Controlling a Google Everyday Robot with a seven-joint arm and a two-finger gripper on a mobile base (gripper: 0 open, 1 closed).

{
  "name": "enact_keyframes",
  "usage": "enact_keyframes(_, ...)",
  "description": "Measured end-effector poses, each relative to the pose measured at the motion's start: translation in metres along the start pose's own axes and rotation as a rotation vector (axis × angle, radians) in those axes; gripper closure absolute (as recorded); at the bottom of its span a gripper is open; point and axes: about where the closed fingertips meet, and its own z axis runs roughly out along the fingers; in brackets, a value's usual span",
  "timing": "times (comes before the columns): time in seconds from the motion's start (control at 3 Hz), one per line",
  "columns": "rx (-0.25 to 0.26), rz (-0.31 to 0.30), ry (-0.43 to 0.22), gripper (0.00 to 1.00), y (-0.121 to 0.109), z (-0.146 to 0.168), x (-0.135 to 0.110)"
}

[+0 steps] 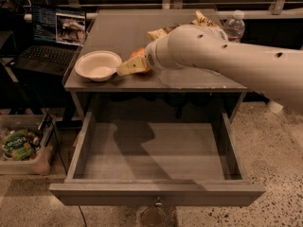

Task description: Pick orange from top drawer and place on counter

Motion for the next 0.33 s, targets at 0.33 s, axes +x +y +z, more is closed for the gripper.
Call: enact_keyframes(0.33,0.0,0.0,0.0,0.0,0.0,0.0,0.0)
